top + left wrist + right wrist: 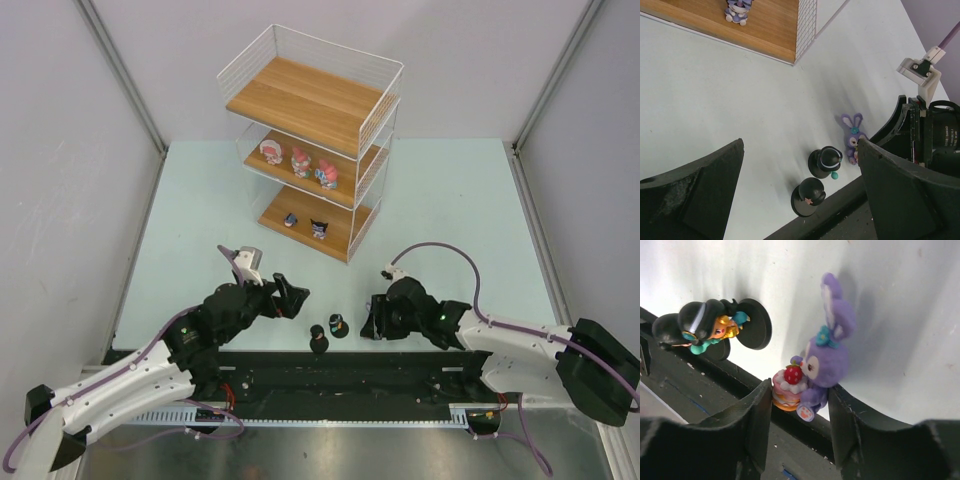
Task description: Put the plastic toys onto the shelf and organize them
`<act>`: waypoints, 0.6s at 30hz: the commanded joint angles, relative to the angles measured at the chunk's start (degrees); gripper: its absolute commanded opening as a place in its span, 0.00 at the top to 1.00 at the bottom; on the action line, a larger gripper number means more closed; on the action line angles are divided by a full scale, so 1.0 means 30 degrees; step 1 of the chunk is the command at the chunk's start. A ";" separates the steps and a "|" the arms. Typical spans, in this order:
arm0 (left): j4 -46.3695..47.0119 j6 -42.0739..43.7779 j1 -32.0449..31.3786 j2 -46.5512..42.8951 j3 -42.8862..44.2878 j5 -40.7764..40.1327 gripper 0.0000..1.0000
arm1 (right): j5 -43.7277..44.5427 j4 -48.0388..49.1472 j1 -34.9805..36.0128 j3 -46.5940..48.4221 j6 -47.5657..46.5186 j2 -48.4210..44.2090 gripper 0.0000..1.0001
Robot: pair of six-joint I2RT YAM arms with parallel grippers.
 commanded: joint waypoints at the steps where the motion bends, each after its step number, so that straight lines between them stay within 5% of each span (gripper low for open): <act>1: 0.0169 -0.0529 -0.0097 -0.0352 0.0041 0.0019 0.00 | -0.0296 0.0698 -0.0048 -0.0037 -0.0336 0.0370 0.59; 9: 0.0052 -0.0558 -0.0126 -0.0499 0.0422 0.0106 0.00 | -0.0355 0.0173 -0.0048 -0.0037 -0.0862 -0.0213 0.99; 18: 0.0141 -0.0383 -0.0097 0.0144 0.2353 0.1161 0.00 | -0.0091 -0.0619 0.0039 0.0109 -0.2970 -0.3814 1.00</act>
